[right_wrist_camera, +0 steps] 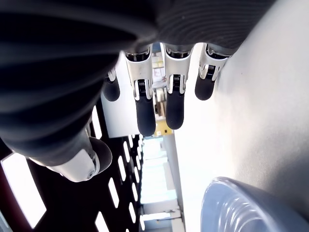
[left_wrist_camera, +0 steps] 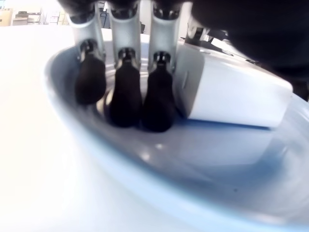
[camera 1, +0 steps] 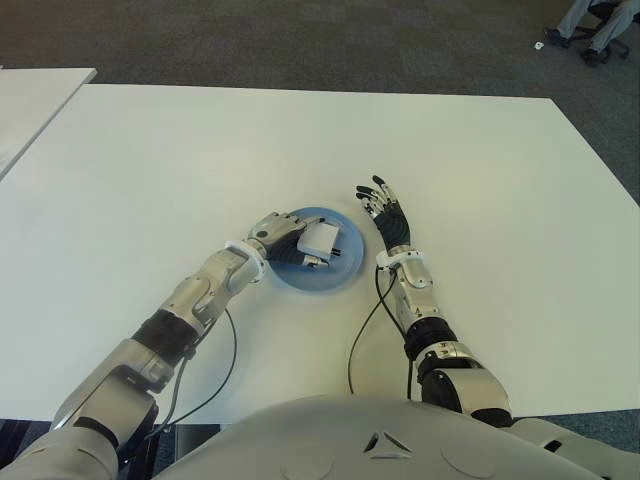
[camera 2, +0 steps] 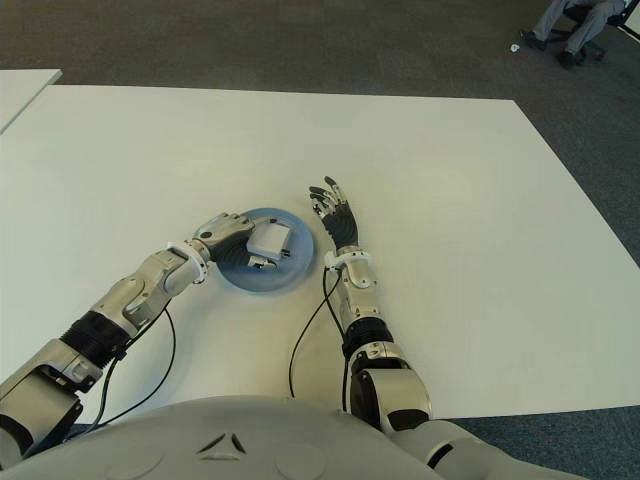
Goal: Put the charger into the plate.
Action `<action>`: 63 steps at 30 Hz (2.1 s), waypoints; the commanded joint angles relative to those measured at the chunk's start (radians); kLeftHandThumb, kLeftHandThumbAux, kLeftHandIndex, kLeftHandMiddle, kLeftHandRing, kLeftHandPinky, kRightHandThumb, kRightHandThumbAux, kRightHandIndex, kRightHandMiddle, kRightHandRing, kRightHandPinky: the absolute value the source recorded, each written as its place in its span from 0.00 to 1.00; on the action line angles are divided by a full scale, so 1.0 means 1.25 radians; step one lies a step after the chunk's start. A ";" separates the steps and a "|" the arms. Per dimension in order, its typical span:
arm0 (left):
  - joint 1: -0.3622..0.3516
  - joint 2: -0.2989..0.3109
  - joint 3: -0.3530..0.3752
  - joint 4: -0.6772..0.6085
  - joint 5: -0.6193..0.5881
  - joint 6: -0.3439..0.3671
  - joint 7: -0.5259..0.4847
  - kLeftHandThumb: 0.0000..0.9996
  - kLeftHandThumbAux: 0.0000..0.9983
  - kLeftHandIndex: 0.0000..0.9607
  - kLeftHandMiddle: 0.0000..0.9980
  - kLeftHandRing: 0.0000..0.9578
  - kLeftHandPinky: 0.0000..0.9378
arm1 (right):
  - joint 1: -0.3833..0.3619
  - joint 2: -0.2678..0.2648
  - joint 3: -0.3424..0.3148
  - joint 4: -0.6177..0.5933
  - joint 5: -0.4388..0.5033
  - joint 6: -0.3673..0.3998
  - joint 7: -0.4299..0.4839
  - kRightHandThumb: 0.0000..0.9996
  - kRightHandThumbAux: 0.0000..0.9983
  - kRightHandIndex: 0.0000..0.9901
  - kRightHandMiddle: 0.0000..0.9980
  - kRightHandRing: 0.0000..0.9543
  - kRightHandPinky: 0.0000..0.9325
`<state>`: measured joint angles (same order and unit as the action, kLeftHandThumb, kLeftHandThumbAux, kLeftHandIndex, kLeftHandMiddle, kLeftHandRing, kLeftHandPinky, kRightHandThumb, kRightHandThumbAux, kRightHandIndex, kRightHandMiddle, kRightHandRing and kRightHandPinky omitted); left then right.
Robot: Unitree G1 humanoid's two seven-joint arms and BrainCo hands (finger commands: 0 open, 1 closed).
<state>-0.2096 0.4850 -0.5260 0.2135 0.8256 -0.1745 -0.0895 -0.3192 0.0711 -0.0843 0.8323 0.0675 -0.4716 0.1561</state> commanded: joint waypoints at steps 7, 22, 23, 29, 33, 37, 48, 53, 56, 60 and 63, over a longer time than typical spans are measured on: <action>0.021 0.015 0.006 -0.069 0.009 0.015 -0.039 0.12 0.25 0.00 0.00 0.00 0.00 | 0.018 0.000 0.000 0.010 0.009 0.023 0.009 0.00 0.68 0.02 0.23 0.19 0.00; 0.060 0.042 0.073 -0.273 -0.020 0.057 -0.124 0.12 0.31 0.00 0.00 0.00 0.00 | 0.021 -0.002 0.001 0.003 0.007 0.040 0.009 0.00 0.69 0.01 0.23 0.18 0.00; 0.063 0.042 0.087 -0.301 -0.031 0.062 -0.134 0.13 0.32 0.00 0.00 0.00 0.00 | 0.020 -0.002 0.001 0.003 0.006 0.040 0.008 0.00 0.69 0.01 0.23 0.18 0.00; 0.078 0.032 0.134 -0.368 -0.074 0.067 -0.149 0.15 0.34 0.00 0.00 0.00 0.00 | 0.017 -0.003 0.003 0.004 0.002 0.043 0.003 0.00 0.69 0.02 0.23 0.18 0.00; 0.081 0.031 0.171 -0.405 -0.114 0.056 -0.144 0.16 0.35 0.00 0.00 0.00 0.00 | 0.018 0.001 0.003 0.004 -0.001 0.044 -0.008 0.00 0.69 0.02 0.23 0.17 0.00; 0.082 0.030 0.200 -0.433 -0.144 0.046 -0.142 0.16 0.34 0.01 0.00 0.00 0.00 | 0.021 0.005 0.004 -0.001 -0.003 0.038 -0.016 0.00 0.68 0.04 0.23 0.17 0.00; 0.072 -0.012 0.256 -0.385 -0.173 -0.025 -0.032 0.22 0.38 0.05 0.04 0.00 0.00 | 0.021 0.000 0.012 0.013 -0.009 0.015 -0.017 0.00 0.67 0.06 0.24 0.18 0.01; 0.075 -0.043 0.274 -0.375 -0.198 -0.023 -0.012 0.22 0.40 0.08 0.07 0.02 0.00 | 0.021 -0.003 0.013 0.013 -0.008 0.019 -0.019 0.00 0.67 0.05 0.23 0.18 0.03; 0.076 -0.079 0.287 -0.347 -0.232 -0.022 0.017 0.22 0.41 0.10 0.08 0.04 0.04 | 0.019 -0.003 0.013 0.015 -0.009 0.023 -0.028 0.00 0.65 0.06 0.24 0.19 0.02; 0.049 -0.132 0.296 -0.234 -0.306 -0.049 0.038 0.21 0.43 0.12 0.11 0.08 0.10 | 0.019 -0.003 0.014 0.016 -0.012 0.024 -0.036 0.00 0.63 0.07 0.25 0.19 0.03; -0.002 -0.183 0.316 -0.052 -0.413 -0.093 0.031 0.21 0.46 0.14 0.14 0.10 0.11 | 0.019 -0.003 0.015 0.014 -0.012 0.025 -0.038 0.00 0.61 0.07 0.26 0.20 0.04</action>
<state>-0.1528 0.3260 -0.1611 -0.1005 0.4450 -0.2500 -0.0469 -0.3179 0.0680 -0.0650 0.8257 0.0574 -0.4656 0.1200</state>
